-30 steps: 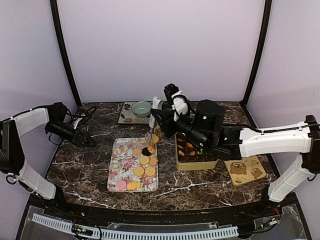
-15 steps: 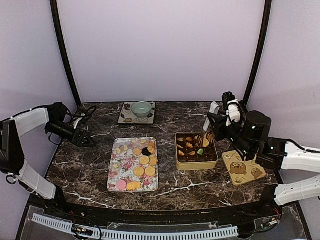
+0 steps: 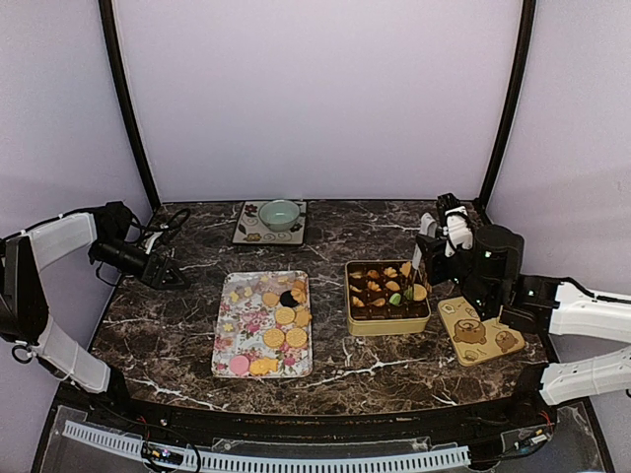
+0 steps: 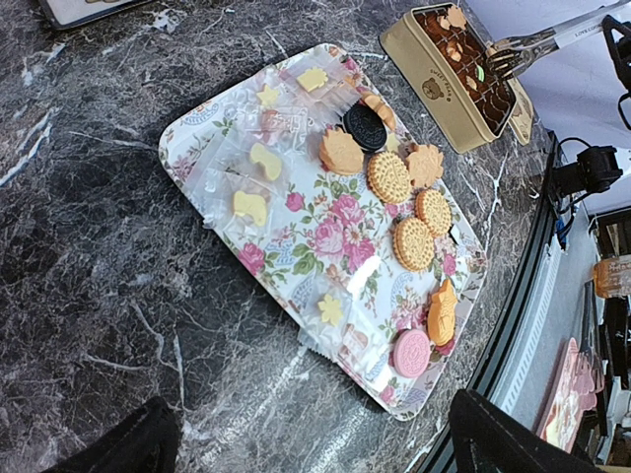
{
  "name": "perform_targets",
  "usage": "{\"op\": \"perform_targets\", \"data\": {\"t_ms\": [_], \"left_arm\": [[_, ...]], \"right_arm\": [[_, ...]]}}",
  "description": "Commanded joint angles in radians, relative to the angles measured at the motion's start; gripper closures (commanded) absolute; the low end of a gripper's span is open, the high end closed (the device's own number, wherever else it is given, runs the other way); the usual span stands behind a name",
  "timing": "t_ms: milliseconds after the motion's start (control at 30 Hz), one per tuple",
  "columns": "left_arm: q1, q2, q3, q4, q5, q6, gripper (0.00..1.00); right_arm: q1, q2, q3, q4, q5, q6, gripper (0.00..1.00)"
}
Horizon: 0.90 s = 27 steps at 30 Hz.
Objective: Pack the cookies
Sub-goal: Place the fake cookies in the packing box.
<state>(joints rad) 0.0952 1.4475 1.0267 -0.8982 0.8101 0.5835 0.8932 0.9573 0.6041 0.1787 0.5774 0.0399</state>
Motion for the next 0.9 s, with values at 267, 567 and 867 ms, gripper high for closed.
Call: {"op": "perform_targets", "data": {"t_ms": [267, 567, 867], "left_arm": [[-0.002, -0.01, 0.007, -0.019, 0.006, 0.014, 0.01], [-0.002, -0.007, 0.009, -0.016, 0.009, 0.01, 0.01], [-0.002, -0.01, 0.009, -0.018, 0.013, 0.007, 0.01]], "right_arm": [[-0.016, 0.012, -0.007, 0.091, -0.031, 0.029, 0.66], [-0.016, -0.011, 0.007, 0.063, -0.033, 0.027, 0.62], [-0.016, -0.037, 0.018, 0.04, -0.069, 0.041, 0.64]]}}
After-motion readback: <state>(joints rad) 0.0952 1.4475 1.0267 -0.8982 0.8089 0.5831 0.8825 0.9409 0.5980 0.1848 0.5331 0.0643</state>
